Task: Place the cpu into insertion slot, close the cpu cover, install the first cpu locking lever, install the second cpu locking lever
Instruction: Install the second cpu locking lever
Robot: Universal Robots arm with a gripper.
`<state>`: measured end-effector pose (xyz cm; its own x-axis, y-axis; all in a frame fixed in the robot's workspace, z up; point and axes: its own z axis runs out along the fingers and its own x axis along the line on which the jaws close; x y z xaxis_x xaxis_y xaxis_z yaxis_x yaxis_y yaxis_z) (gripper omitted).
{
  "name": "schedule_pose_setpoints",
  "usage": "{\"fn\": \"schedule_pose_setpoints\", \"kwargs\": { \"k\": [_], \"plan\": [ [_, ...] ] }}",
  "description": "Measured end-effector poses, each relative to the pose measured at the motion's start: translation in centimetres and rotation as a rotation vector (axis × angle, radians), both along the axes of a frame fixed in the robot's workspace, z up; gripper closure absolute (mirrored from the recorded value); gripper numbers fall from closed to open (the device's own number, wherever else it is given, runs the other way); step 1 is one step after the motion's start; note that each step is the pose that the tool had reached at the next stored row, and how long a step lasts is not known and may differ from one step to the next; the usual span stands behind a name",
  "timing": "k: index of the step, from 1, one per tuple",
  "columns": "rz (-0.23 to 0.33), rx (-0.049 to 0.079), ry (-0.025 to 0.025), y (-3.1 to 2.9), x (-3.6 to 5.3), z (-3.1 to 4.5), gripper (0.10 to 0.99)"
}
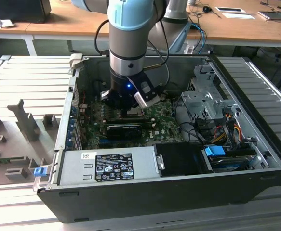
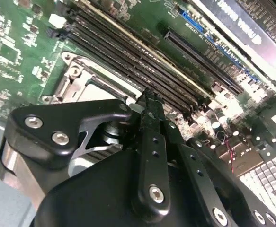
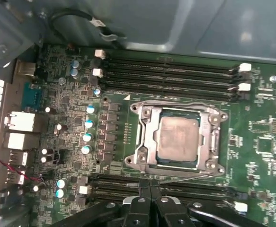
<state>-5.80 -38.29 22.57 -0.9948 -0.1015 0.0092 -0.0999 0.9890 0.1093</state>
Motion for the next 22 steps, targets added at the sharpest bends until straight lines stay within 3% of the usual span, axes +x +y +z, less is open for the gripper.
{"fn": "schedule_pose_setpoints", "kwargs": {
  "k": [4, 11, 14, 17, 20, 22],
  "plan": [
    [0.014, 0.004, 0.0, 0.0, -0.5, -1.21, 0.98],
    [0.016, 0.053, -0.0009, -0.49, -1.4, -1.89, 0.98],
    [0.016, 0.06, -0.0005, -0.51, -1.4, -2.35, 0.98],
    [0.017, 0.084, -0.0006, -0.52, -1.41, -2.76, 0.98],
    [0.019, 0.093, -0.0011, -0.51, -1.46, -3.03, 0.98],
    [0.022, 0.105, -0.002, -0.51, -1.81, -3.12, 0.98]
  ]
}}
